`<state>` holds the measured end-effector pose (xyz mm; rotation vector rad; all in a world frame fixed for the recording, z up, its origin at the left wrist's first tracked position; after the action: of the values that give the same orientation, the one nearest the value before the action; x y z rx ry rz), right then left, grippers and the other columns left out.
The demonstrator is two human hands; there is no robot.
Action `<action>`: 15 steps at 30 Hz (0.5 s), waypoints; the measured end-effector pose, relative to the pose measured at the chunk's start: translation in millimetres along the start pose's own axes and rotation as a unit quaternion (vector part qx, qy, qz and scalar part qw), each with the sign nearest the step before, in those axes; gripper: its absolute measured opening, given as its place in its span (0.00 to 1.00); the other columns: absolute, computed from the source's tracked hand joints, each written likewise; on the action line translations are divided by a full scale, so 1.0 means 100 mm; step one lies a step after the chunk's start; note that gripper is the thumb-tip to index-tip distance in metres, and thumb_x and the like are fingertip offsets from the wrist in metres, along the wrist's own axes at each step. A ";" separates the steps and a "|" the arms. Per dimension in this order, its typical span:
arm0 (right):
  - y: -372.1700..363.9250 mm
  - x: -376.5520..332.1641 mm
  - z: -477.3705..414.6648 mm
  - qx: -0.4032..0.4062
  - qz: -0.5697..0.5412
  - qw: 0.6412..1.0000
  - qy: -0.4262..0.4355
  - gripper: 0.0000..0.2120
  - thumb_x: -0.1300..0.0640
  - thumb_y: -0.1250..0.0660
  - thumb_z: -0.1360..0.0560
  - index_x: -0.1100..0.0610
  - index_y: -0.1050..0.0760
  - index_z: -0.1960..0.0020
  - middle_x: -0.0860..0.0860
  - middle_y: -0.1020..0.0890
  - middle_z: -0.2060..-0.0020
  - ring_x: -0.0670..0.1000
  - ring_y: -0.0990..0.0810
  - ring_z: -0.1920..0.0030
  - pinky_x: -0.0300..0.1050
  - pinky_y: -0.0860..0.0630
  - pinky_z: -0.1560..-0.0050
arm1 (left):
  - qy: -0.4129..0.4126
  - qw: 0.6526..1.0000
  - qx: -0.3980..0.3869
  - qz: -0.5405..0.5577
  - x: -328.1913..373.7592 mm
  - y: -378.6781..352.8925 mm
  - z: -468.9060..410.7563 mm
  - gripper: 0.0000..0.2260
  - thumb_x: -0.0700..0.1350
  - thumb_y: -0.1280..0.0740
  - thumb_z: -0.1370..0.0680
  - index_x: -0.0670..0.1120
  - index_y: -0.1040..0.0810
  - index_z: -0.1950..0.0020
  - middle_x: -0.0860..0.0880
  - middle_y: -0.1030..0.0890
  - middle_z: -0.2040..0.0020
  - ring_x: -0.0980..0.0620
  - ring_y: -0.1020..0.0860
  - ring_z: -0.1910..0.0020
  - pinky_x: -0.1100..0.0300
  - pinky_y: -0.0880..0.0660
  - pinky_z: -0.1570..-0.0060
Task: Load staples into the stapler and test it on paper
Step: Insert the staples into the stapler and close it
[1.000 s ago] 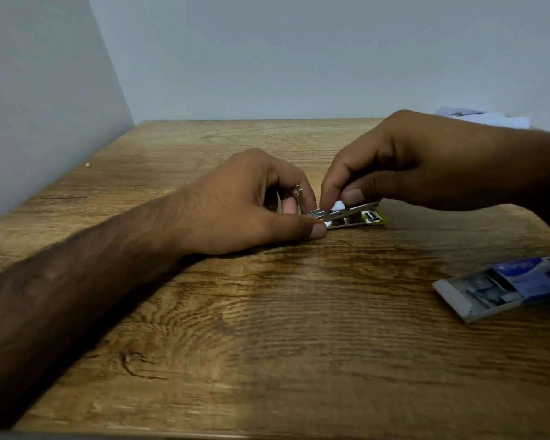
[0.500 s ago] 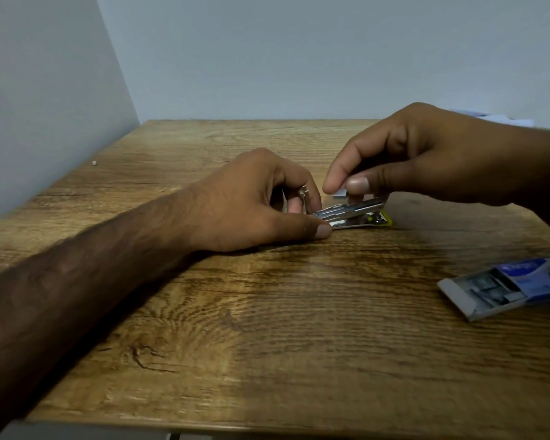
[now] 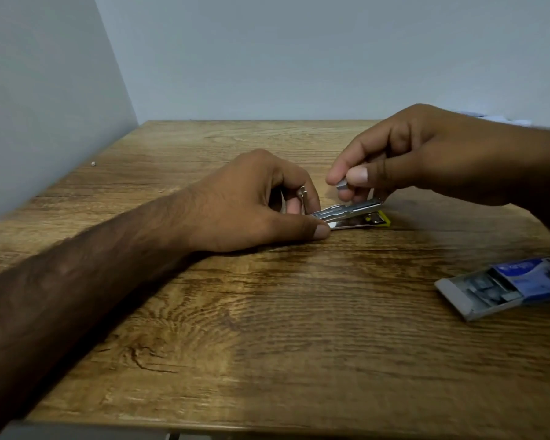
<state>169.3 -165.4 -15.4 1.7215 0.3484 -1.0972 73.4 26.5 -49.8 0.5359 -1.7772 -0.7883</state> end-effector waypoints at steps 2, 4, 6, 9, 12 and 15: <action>0.02 -0.02 0.01 0.017 -0.011 1.000 0.012 0.16 0.51 0.24 0.34 0.54 0.13 0.48 0.55 0.11 0.57 0.51 0.12 0.56 0.43 0.16 0.54 | 0.001 1.000 -0.001 0.000 0.01 0.01 0.00 0.08 0.53 0.22 0.28 0.51 0.14 0.54 0.48 0.16 0.64 0.58 0.23 0.70 0.58 0.28 0.68; 0.03 -0.05 0.01 0.028 -0.007 0.999 0.029 0.16 0.50 0.23 0.36 0.53 0.13 0.49 0.54 0.11 0.59 0.49 0.13 0.59 0.41 0.17 0.57 | 0.001 1.000 -0.003 -0.004 0.01 0.01 0.01 0.07 0.53 0.22 0.28 0.51 0.14 0.54 0.48 0.16 0.63 0.59 0.23 0.70 0.59 0.28 0.68; 0.02 -0.07 0.02 0.027 -0.003 0.999 0.041 0.14 0.51 0.24 0.33 0.53 0.13 0.48 0.53 0.11 0.59 0.48 0.13 0.59 0.41 0.17 0.58 | 0.000 1.000 -0.003 -0.007 0.02 0.00 0.00 0.07 0.53 0.22 0.28 0.51 0.14 0.54 0.48 0.16 0.64 0.60 0.24 0.71 0.60 0.29 0.68; -0.01 -0.09 0.03 0.015 0.012 0.999 0.048 0.14 0.52 0.25 0.31 0.51 0.14 0.46 0.54 0.11 0.57 0.52 0.12 0.56 0.47 0.16 0.55 | 0.000 1.000 0.002 -0.006 0.02 0.00 0.00 0.08 0.53 0.22 0.28 0.51 0.14 0.54 0.49 0.16 0.65 0.60 0.24 0.72 0.60 0.29 0.69; -0.04 -0.10 0.03 -0.009 0.010 0.999 0.041 0.14 0.56 0.24 0.31 0.54 0.15 0.46 0.56 0.10 0.56 0.56 0.11 0.53 0.52 0.16 0.48 | 0.000 1.000 0.003 -0.008 0.02 0.00 0.00 0.07 0.52 0.22 0.28 0.50 0.14 0.54 0.50 0.17 0.66 0.59 0.23 0.71 0.59 0.28 0.69; -0.07 -0.10 0.03 -0.025 0.013 0.999 0.033 0.11 0.59 0.23 0.32 0.56 0.13 0.50 0.55 0.10 0.58 0.54 0.11 0.54 0.42 0.16 0.50 | -0.003 1.000 0.002 -0.007 0.01 0.00 0.00 0.07 0.52 0.22 0.28 0.51 0.14 0.55 0.50 0.16 0.66 0.60 0.24 0.72 0.61 0.29 0.70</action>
<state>157.7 -161.9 -11.3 1.7159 0.3907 -1.0057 73.1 25.5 -49.0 0.5500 -1.7823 -0.7953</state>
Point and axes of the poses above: each hand's wrist, its own z-axis away from the middle knuckle, its own y-axis out of the back of the hand, x = y × z, the point moved 3 cm from there along -z, towards the middle knuckle
